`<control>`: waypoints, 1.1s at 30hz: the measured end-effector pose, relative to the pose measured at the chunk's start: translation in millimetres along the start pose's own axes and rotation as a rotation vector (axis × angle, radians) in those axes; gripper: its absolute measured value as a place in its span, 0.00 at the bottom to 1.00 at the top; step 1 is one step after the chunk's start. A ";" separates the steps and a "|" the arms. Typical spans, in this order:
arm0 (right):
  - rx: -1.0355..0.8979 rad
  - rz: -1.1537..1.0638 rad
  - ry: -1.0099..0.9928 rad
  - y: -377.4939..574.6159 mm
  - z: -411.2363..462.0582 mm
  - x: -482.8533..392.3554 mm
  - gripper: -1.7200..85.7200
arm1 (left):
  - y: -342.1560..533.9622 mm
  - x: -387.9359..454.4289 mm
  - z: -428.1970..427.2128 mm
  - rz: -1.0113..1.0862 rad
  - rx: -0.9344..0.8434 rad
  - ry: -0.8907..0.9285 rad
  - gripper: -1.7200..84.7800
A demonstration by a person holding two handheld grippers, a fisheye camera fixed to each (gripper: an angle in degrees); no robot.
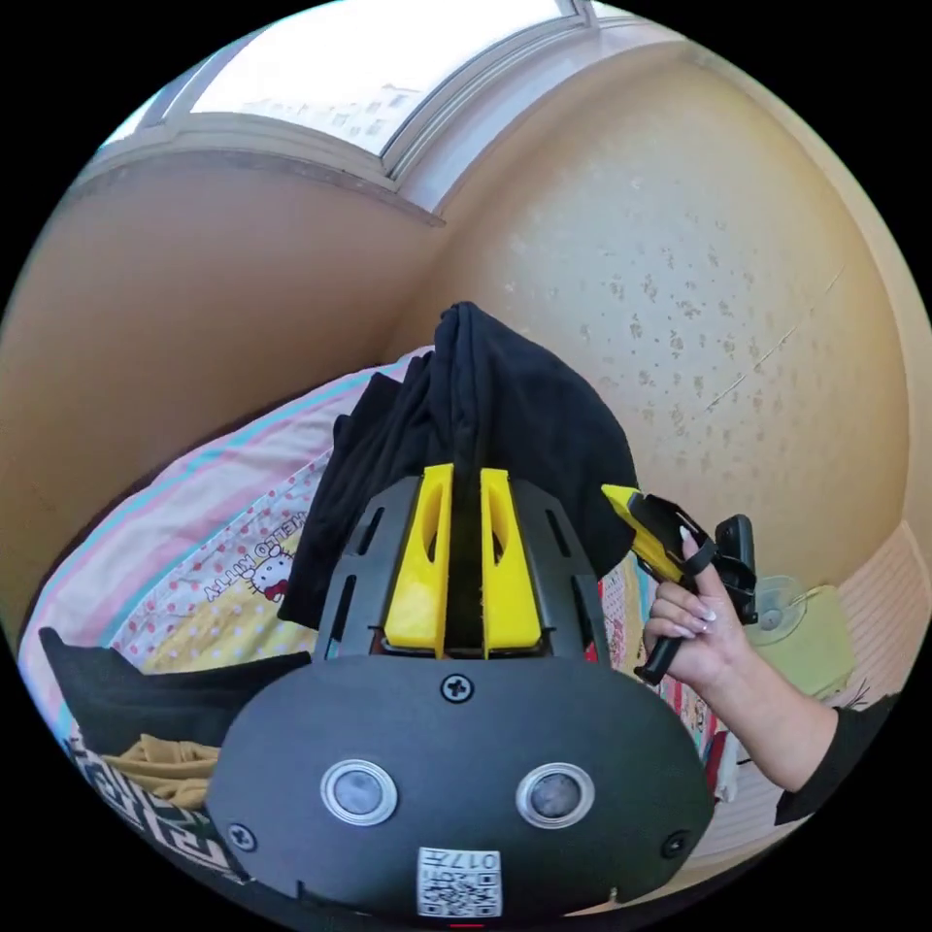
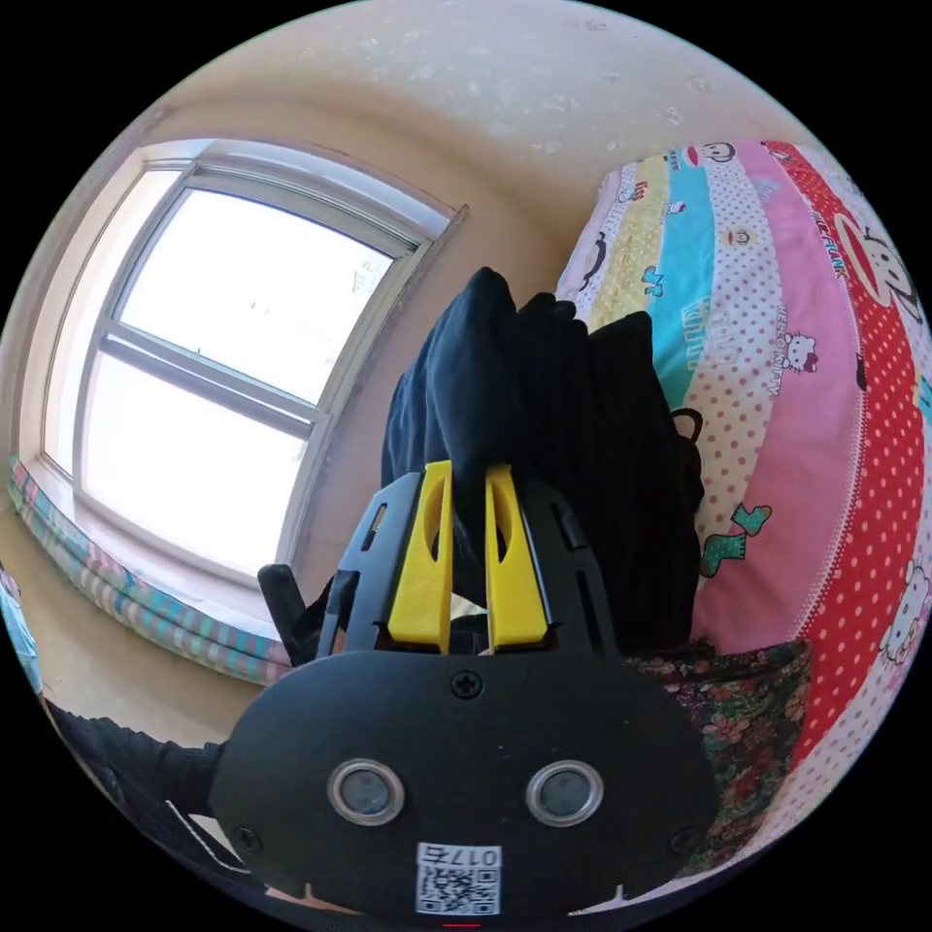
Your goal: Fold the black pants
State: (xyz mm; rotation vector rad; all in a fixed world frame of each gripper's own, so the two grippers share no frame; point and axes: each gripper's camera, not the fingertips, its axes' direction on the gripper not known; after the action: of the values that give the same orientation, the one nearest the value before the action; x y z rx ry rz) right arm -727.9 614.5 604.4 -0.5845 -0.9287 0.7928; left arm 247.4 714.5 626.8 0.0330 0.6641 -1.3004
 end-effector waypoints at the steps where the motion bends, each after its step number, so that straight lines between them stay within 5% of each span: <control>1: 0.015 -0.008 -0.030 3.6 -8.2 -9.3 0.08 | 3.1 -2.4 -5.0 -0.040 -0.014 0.079 0.08; 9: 0.131 -0.020 -0.250 46.6 -157.1 -80.9 0.05 | 62.1 86.4 -100.2 -0.071 0.154 0.347 0.07; 20: 0.293 -0.162 0.021 158.6 -432.8 -212.0 0.04 | 109.6 335.5 -172.7 0.294 0.022 0.772 0.08; 24: 0.365 -0.011 0.091 216.3 -490.8 -154.9 0.04 | 156.7 385.0 -134.1 0.342 -0.150 0.796 0.08; 26: 0.375 0.111 0.152 239.5 -500.5 -108.3 0.04 | 202.2 401.0 -85.8 0.349 -0.334 0.654 0.08; 30: 0.208 0.448 0.490 298.7 -495.7 16.9 0.04 | 275.3 387.4 -10.6 0.223 -0.676 0.603 0.09; 33: 0.200 0.761 0.365 365.8 -507.6 97.0 0.05 | 317.4 360.9 10.5 0.020 -0.749 0.668 0.08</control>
State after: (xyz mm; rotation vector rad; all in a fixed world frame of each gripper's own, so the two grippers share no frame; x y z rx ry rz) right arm -376.2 852.4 134.7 -0.8853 -0.2625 1.3817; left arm 575.7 487.8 358.6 -0.1440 1.6861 -0.9391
